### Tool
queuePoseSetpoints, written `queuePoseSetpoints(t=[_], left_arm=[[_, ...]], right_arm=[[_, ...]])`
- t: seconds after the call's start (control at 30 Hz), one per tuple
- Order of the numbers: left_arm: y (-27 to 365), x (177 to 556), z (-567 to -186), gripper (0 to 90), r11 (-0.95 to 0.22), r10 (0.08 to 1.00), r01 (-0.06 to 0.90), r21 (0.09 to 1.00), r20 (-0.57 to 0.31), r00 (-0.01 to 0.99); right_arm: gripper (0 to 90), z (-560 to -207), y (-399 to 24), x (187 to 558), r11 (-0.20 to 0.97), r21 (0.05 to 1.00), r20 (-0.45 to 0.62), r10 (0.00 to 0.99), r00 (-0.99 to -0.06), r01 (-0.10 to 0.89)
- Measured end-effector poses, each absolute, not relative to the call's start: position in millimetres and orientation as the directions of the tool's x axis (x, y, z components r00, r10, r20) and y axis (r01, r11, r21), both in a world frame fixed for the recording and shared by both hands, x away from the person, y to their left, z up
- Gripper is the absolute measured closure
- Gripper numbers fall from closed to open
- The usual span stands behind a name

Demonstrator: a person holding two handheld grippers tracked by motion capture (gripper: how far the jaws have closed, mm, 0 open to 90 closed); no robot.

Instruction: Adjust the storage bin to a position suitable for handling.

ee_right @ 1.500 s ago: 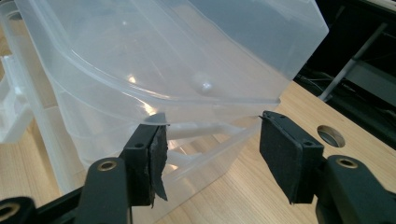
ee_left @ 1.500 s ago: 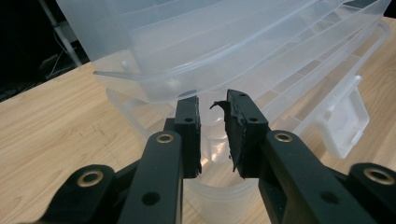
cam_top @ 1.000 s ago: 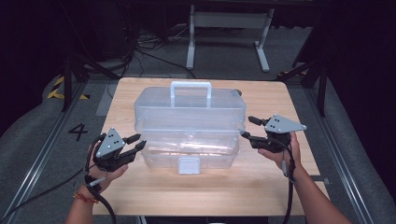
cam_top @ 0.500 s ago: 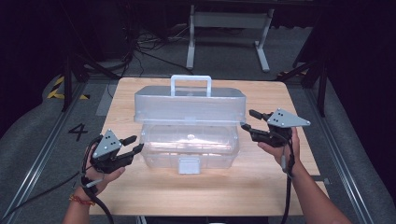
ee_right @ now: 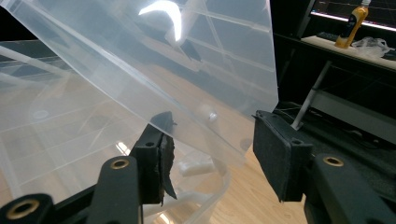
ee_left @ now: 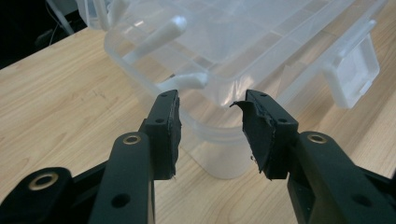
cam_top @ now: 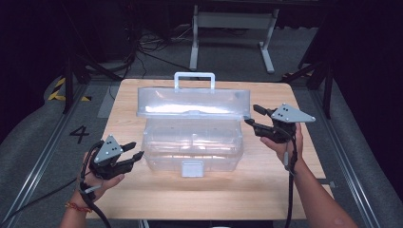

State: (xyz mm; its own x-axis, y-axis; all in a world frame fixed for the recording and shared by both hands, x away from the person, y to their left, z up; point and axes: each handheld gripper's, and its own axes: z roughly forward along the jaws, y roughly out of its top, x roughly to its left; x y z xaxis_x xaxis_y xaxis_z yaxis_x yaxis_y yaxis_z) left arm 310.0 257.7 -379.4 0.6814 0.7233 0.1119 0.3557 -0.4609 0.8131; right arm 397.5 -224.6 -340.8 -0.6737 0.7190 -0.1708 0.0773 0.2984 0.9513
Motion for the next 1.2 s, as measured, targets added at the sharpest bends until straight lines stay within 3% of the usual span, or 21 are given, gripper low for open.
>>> queuePoseSetpoints(t=[0.53,1.2], left_arm=[[268.8,308.7,-411.7,54.7,-0.492,0.741,0.448,0.747,0.088,0.666],[258.8,317.4,-456.2,49.1,-0.559,0.72,0.54,0.63,0.045,0.692]], right_arm=[[61.5,-331.4,-212.8,408.1,0.263,0.964,-0.169,0.738,-0.653,0.048],[68.5,-323.2,-203.4,419.3,0.223,0.974,-0.162,0.805,-0.571,0.038]])
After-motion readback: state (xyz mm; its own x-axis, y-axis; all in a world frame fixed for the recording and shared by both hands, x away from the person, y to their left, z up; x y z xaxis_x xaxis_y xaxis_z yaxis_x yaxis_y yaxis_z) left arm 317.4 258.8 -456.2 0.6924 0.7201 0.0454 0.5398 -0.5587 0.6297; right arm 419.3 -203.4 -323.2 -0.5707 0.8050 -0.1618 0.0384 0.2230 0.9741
